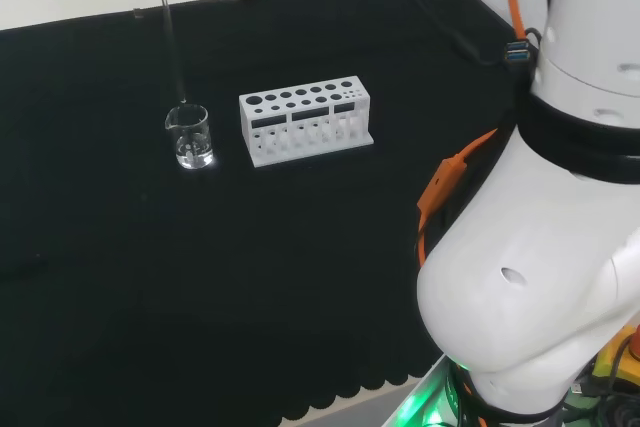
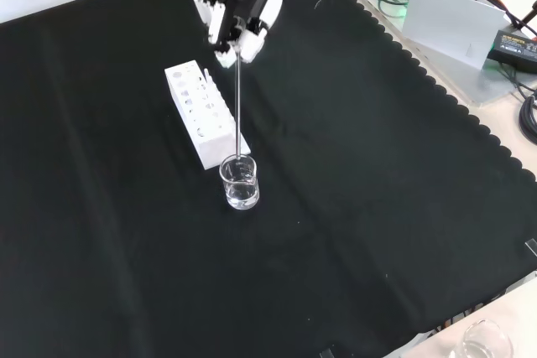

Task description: Stir in the beaker to the left of the white test tube rack with the glass rod.

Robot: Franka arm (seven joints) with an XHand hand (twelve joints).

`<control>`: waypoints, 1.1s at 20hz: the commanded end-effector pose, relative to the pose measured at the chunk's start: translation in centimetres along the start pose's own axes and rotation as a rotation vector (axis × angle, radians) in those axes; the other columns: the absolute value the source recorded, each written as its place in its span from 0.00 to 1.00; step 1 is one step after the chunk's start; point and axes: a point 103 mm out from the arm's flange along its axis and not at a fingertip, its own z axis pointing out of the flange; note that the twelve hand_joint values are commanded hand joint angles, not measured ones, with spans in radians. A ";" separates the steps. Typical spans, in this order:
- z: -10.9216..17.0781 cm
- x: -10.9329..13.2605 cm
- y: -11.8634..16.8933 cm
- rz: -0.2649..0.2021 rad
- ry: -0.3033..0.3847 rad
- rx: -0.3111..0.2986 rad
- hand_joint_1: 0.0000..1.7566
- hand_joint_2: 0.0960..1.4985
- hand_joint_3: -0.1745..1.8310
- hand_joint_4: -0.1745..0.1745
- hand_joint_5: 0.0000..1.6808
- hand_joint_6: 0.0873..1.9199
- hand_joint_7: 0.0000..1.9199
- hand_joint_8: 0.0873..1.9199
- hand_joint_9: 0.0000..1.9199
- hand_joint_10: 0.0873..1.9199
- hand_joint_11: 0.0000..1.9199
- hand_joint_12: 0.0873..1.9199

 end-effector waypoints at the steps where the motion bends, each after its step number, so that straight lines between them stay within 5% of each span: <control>1: 1.1 -0.3 1.8 -0.021 0.008 0.009 0.67 0.75 0.00 0.00 0.66 0.43 0.83 0.38 0.91 0.33 0.87 0.45; 22: 6.4 -3.3 0.4 0.012 0.029 0.078 0.67 0.74 0.00 0.00 0.66 0.42 0.84 0.38 0.92 0.32 0.87 0.45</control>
